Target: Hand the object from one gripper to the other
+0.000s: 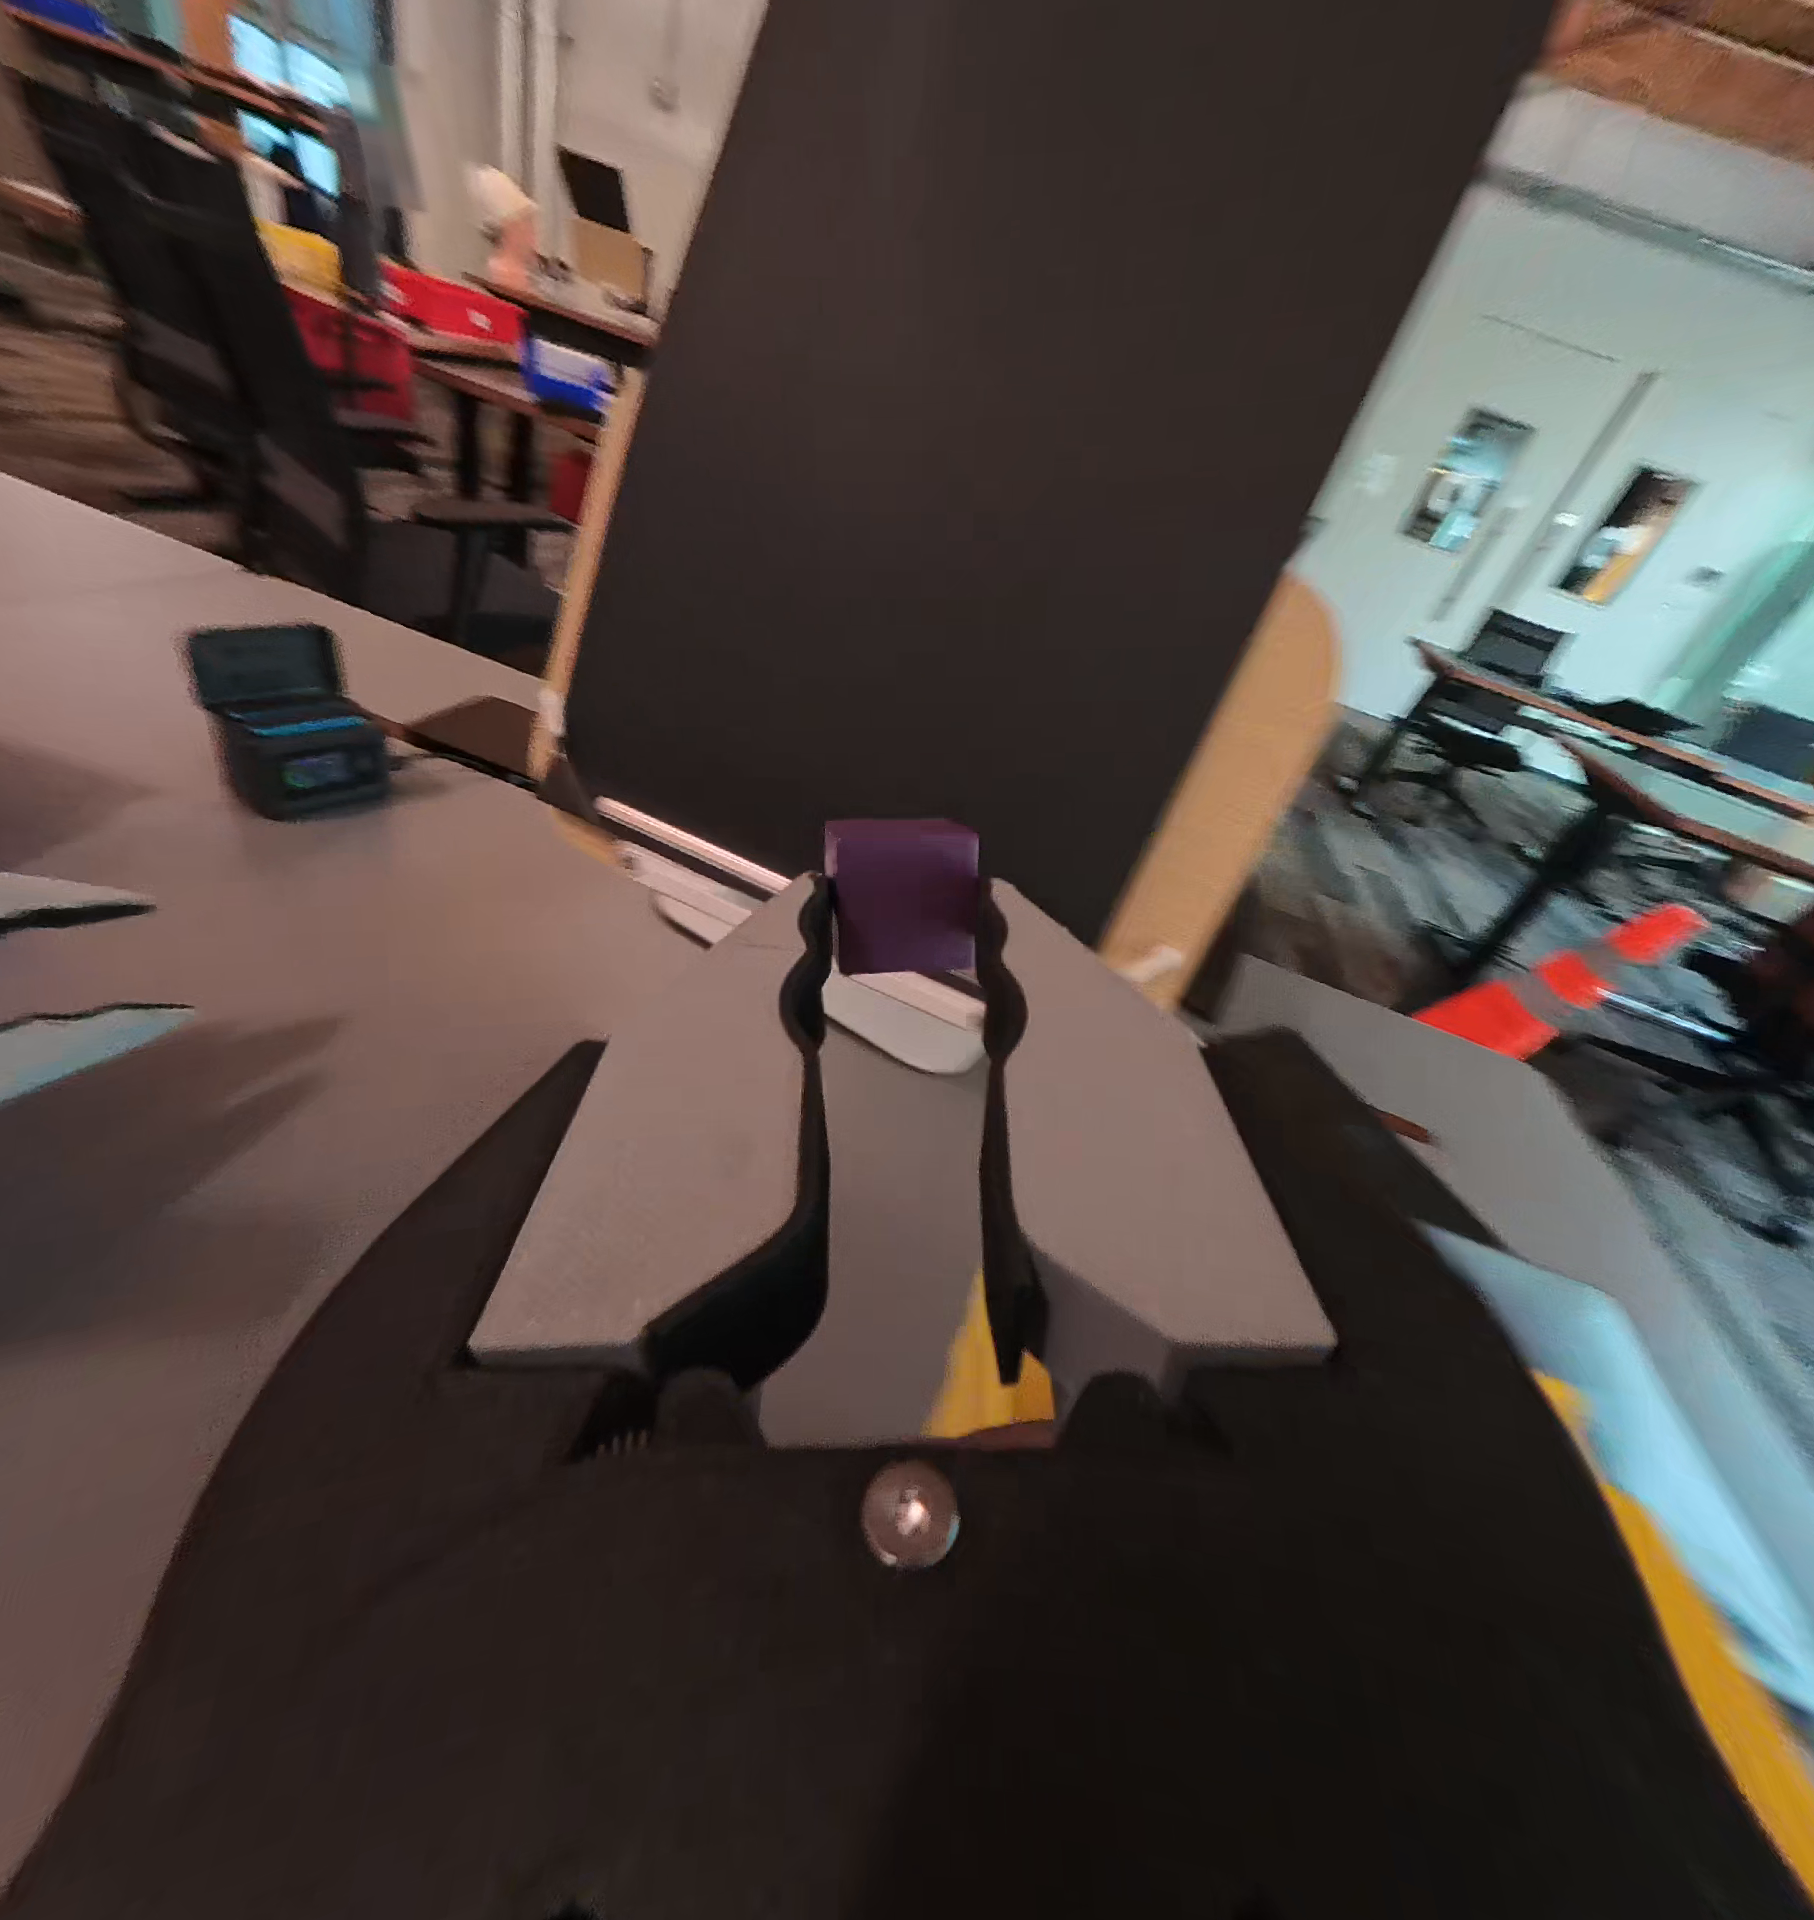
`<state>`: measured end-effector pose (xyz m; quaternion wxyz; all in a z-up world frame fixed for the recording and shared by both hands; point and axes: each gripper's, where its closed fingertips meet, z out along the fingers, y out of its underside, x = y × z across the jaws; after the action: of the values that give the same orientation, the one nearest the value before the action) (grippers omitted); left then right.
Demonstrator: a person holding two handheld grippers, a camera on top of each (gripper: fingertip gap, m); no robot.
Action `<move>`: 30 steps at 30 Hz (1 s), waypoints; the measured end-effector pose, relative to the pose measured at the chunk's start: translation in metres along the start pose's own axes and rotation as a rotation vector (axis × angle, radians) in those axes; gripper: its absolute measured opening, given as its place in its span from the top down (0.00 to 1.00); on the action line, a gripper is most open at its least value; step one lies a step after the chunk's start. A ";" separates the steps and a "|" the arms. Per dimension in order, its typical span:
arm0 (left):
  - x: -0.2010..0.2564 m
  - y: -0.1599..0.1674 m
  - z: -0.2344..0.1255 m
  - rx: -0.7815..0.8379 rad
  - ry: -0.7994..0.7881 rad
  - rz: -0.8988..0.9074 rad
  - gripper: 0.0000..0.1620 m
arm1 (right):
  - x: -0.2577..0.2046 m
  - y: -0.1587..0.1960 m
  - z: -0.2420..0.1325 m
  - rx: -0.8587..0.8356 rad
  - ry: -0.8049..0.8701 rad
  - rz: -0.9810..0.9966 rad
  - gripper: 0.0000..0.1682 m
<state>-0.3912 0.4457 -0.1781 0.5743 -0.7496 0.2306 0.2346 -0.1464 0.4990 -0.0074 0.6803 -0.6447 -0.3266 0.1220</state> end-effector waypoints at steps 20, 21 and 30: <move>0.002 -0.004 -0.002 0.013 0.016 -0.030 0.76 | 0.139 0.115 -0.054 -0.688 0.211 0.039 0.78; 0.002 -0.003 -0.002 0.012 0.017 -0.031 0.76 | 0.132 0.106 -0.053 -0.670 0.199 0.029 0.76; 0.001 -0.004 -0.001 0.012 0.007 -0.022 0.77 | -0.067 -0.044 -0.018 -0.003 -0.320 0.043 0.80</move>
<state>-0.3878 0.4453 -0.1759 0.5807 -0.7493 0.2260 0.2242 -0.1974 0.4388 0.0167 0.6159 -0.6250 -0.4169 0.2371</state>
